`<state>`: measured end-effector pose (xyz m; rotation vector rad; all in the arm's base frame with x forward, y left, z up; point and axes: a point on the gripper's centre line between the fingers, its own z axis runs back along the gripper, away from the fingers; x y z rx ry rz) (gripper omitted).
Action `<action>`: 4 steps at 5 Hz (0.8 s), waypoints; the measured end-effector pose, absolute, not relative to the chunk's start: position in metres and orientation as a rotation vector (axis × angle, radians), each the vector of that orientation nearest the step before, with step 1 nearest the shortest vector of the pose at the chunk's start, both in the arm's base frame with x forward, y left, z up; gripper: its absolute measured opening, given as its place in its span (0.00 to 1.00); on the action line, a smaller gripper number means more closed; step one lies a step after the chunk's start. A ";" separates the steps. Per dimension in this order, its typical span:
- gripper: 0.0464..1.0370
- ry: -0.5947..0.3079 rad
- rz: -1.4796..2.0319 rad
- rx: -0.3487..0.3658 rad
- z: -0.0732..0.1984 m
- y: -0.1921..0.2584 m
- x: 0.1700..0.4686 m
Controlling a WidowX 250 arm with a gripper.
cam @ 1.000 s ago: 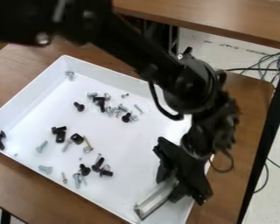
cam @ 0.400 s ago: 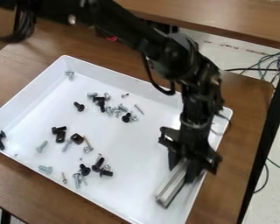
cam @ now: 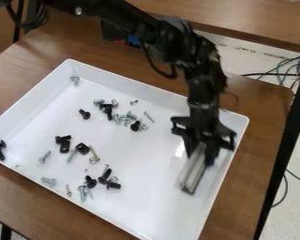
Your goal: Sweep into pile
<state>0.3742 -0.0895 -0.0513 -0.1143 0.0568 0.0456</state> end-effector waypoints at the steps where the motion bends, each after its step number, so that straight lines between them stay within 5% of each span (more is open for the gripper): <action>1: 0.31 0.058 0.156 -0.117 -0.055 -0.049 0.380; 4: 0.31 0.078 0.290 -0.048 -0.058 0.058 0.374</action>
